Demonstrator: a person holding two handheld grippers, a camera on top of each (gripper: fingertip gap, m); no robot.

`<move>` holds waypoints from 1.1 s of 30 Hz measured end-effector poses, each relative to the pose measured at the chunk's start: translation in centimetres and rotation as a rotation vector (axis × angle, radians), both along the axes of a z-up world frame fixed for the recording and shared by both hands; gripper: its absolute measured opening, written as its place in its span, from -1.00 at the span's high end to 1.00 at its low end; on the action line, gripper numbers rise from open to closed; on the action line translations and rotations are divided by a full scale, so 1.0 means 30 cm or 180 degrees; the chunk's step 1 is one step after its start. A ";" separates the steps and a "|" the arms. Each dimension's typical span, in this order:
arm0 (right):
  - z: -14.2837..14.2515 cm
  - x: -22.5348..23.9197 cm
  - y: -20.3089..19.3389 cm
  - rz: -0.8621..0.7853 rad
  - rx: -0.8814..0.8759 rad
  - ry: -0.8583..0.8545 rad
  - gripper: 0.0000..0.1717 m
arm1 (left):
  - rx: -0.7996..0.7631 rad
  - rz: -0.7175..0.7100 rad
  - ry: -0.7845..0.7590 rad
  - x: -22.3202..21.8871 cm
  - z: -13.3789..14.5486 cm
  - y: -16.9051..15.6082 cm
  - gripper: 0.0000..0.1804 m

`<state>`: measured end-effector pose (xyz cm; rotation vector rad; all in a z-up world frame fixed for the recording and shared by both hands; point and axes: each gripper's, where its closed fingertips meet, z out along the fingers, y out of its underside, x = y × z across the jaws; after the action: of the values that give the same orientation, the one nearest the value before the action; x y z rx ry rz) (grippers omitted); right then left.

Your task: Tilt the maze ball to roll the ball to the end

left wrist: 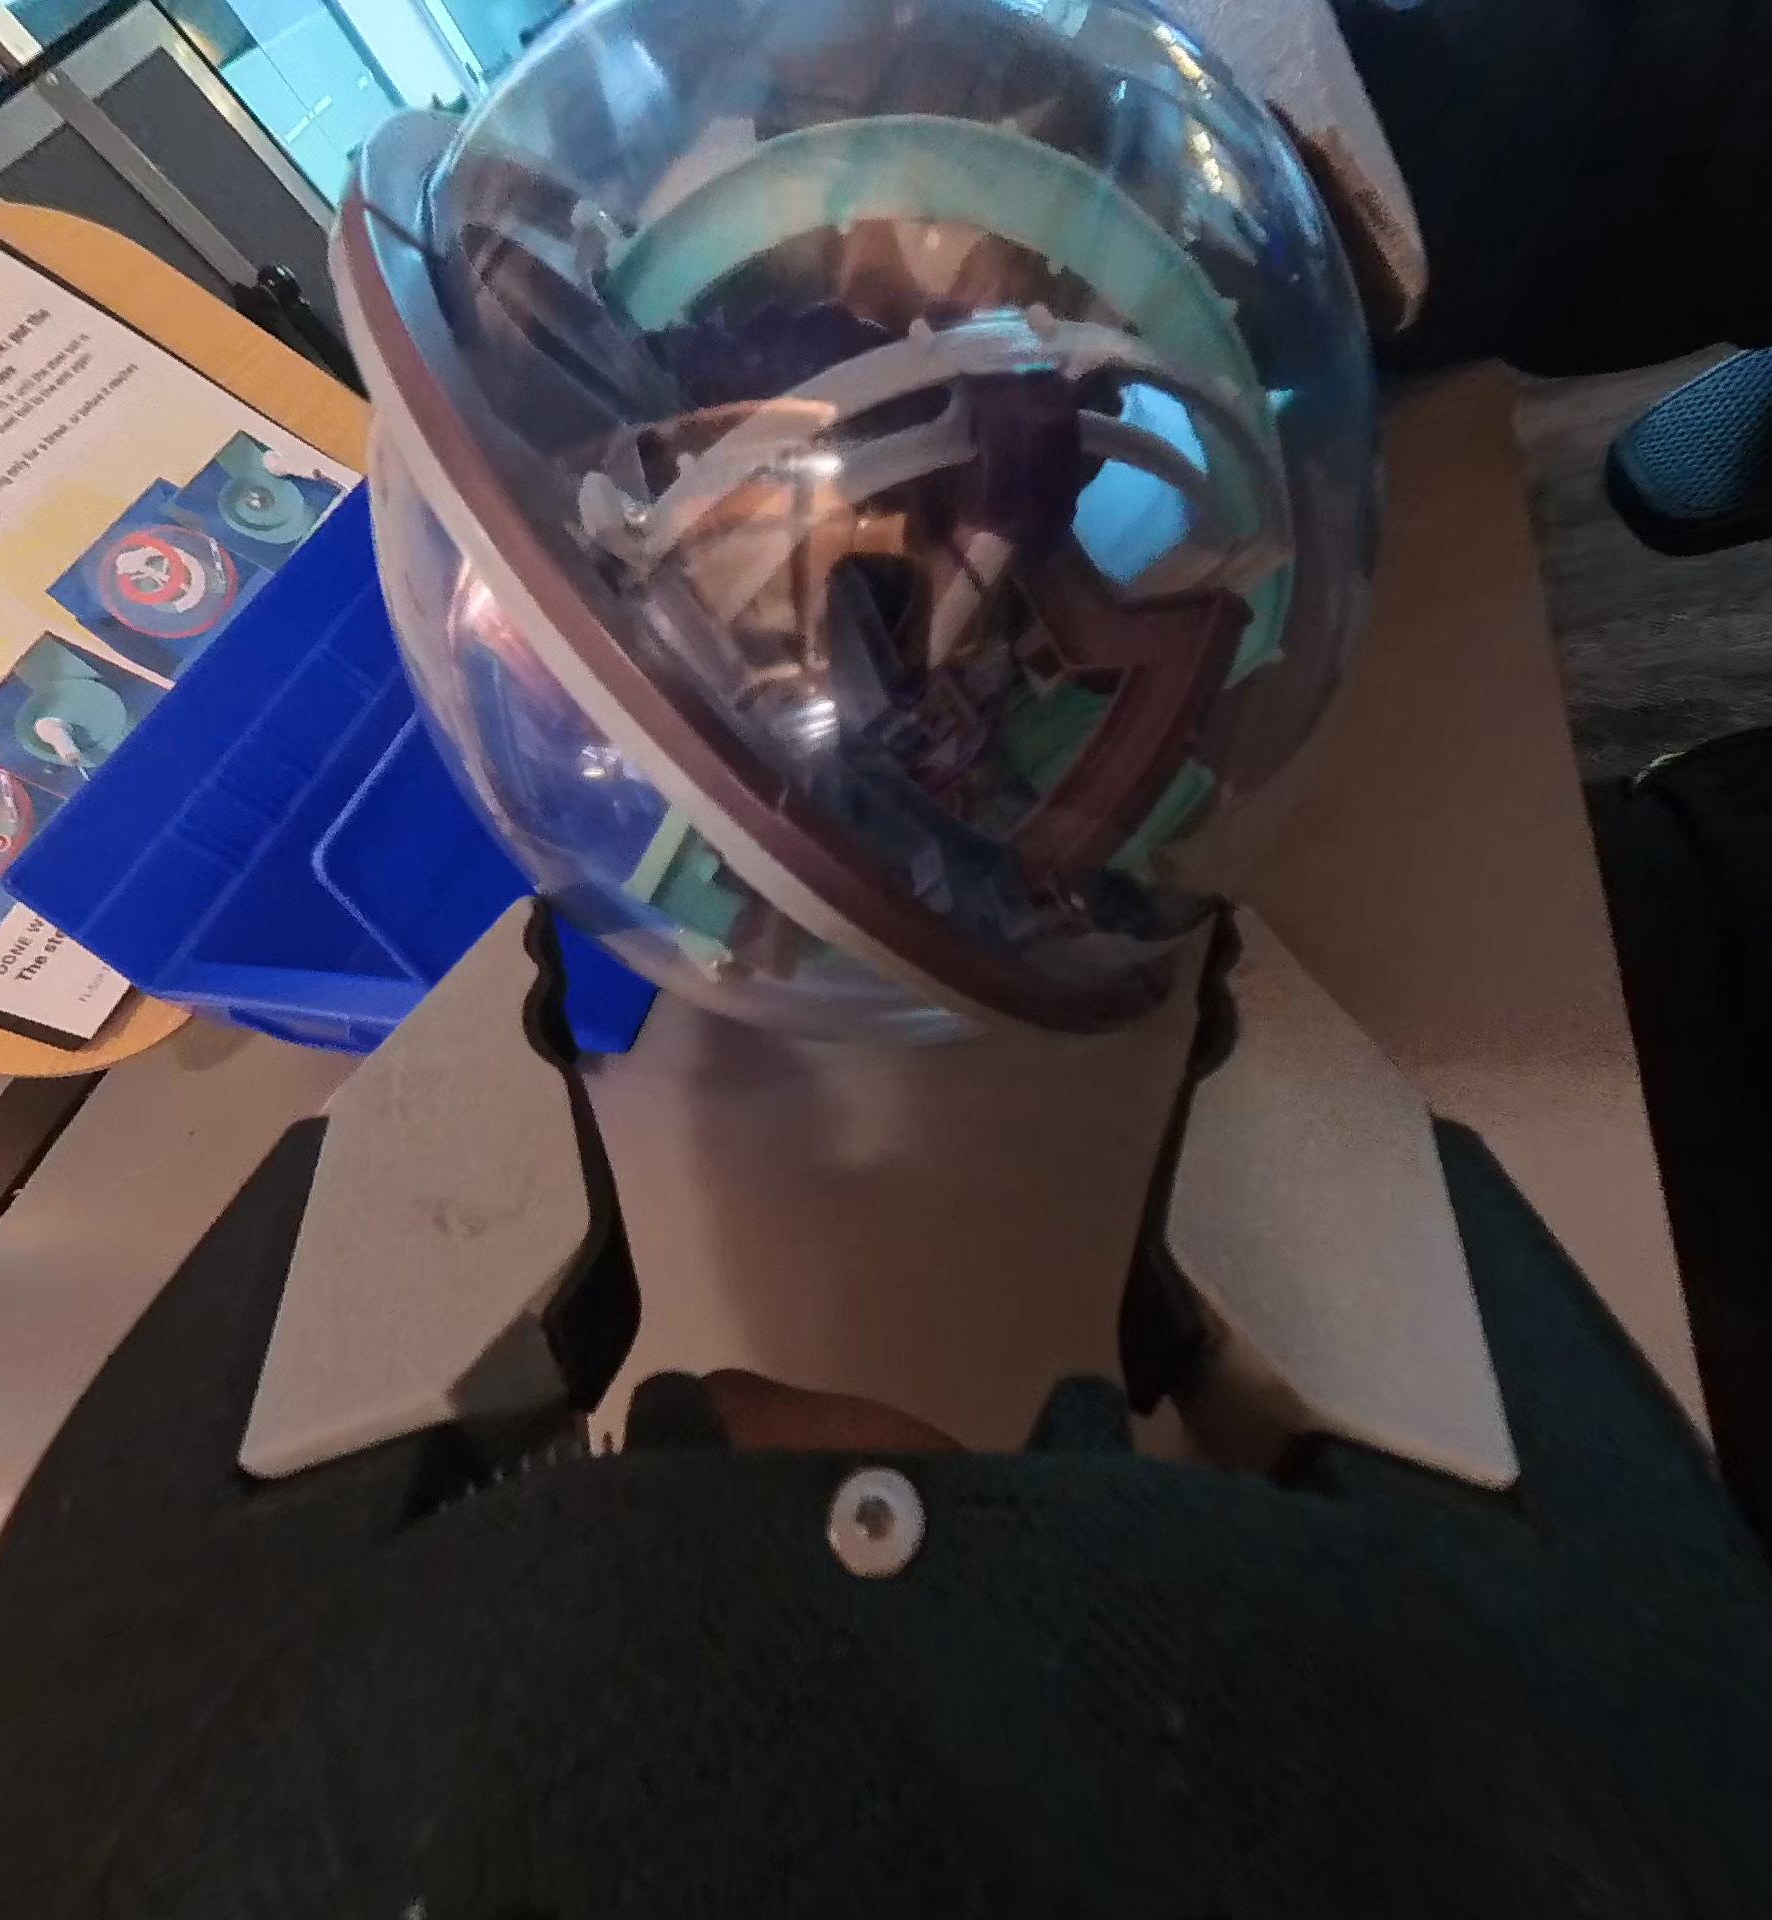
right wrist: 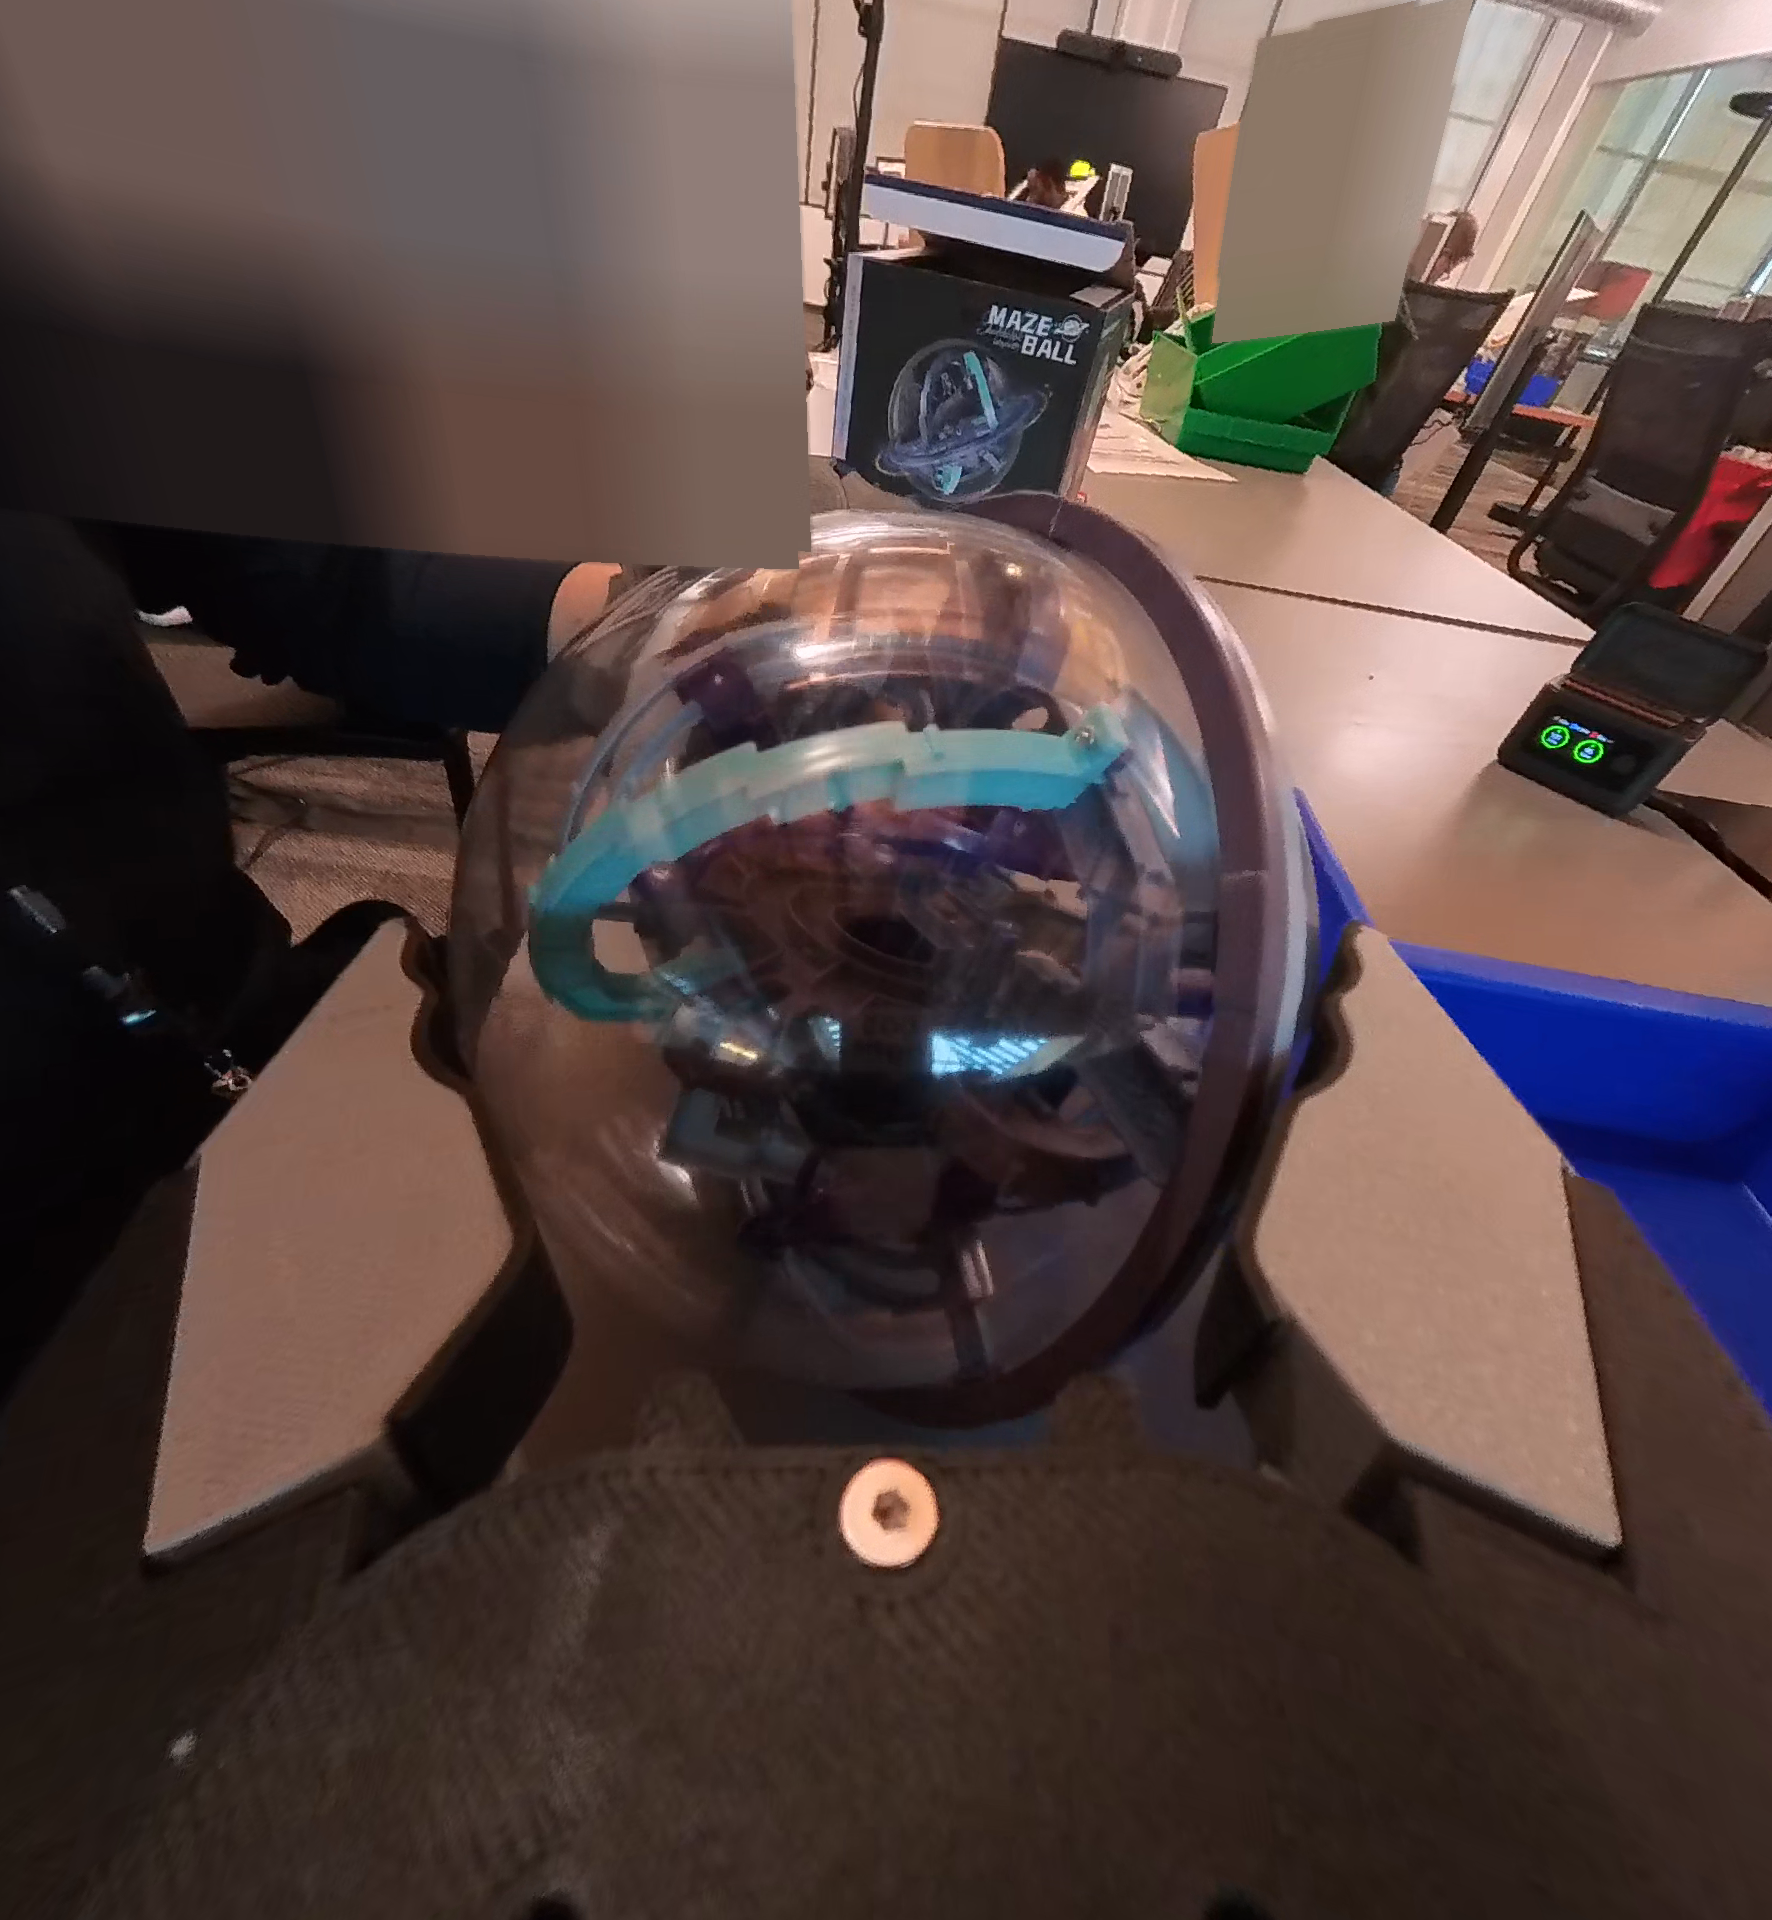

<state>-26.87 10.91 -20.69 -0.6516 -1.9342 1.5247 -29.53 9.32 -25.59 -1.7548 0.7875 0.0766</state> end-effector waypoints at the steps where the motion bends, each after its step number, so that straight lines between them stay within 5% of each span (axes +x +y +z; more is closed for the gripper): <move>1: 0.001 -0.002 -0.001 -0.0006 -0.0013 0.0000 -0.82 | -0.0023 0.0009 -0.0004 -0.003 -0.003 0.000 -0.32; 33: 0.030 0.082 0.074 -0.0253 0.0318 -0.0034 -0.61 | 0.0079 -0.0493 -0.0391 0.036 0.050 -0.077 -0.11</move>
<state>-24.40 13.13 -19.78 -0.6856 -1.9549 1.3697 -28.46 7.02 -24.10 -1.6531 0.8259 -0.1238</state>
